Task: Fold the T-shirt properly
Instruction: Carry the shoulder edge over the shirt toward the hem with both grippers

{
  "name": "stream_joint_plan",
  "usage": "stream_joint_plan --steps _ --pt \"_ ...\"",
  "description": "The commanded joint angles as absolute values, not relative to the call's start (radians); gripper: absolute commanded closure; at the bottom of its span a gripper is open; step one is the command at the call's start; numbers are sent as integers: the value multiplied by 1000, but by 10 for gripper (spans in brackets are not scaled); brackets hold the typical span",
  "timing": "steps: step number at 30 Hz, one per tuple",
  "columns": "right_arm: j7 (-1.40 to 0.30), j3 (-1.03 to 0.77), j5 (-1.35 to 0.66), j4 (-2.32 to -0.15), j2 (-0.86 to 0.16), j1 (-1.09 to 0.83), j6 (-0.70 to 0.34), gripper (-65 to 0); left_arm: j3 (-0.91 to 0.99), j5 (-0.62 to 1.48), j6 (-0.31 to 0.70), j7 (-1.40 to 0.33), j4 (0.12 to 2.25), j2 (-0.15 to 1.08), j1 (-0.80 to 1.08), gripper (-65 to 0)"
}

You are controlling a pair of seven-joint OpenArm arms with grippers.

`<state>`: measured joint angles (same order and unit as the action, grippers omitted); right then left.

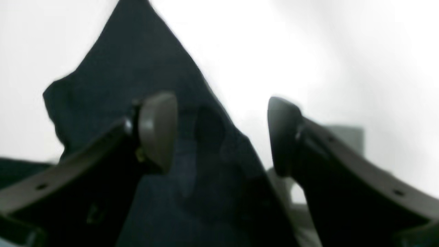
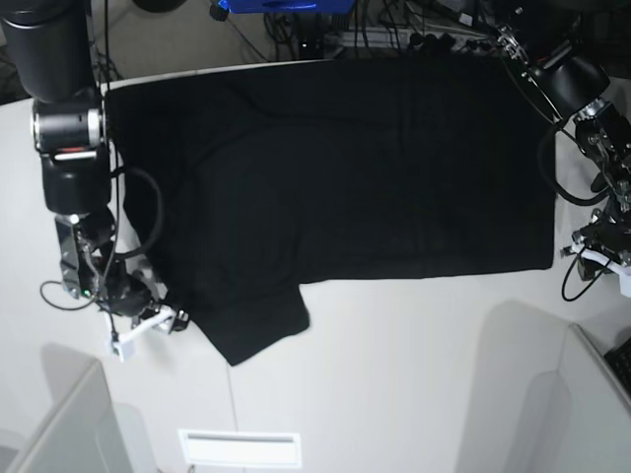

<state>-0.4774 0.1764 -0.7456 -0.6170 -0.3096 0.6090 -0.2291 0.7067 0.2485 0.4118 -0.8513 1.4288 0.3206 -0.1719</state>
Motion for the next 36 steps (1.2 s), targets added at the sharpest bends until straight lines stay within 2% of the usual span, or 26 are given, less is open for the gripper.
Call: stream_joint_plan --steps 1,7,10,16,25,28,36 --pt "-443 186 -751 -595 -314 659 -249 -398 711 255 412 -835 1432 344 -188 -262" --pt "-346 278 -753 -458 -300 708 -282 -401 711 255 412 -835 1399 355 -188 -464" --pt "-343 314 -753 -458 -283 708 -309 -398 713 255 412 -835 1397 357 -186 -513" --pt "-344 318 -753 -455 -272 704 -314 -377 716 255 412 -835 1368 357 -186 -512" --pt "-340 320 -745 -455 -272 691 -314 -113 713 257 412 -829 1216 369 -237 -523" --pt "-340 315 -690 -455 -268 691 -312 0 713 257 412 -829 1147 371 -268 -523" --pt "-341 314 -648 -456 -246 691 -312 0 711 257 412 -828 1021 371 -325 -523"
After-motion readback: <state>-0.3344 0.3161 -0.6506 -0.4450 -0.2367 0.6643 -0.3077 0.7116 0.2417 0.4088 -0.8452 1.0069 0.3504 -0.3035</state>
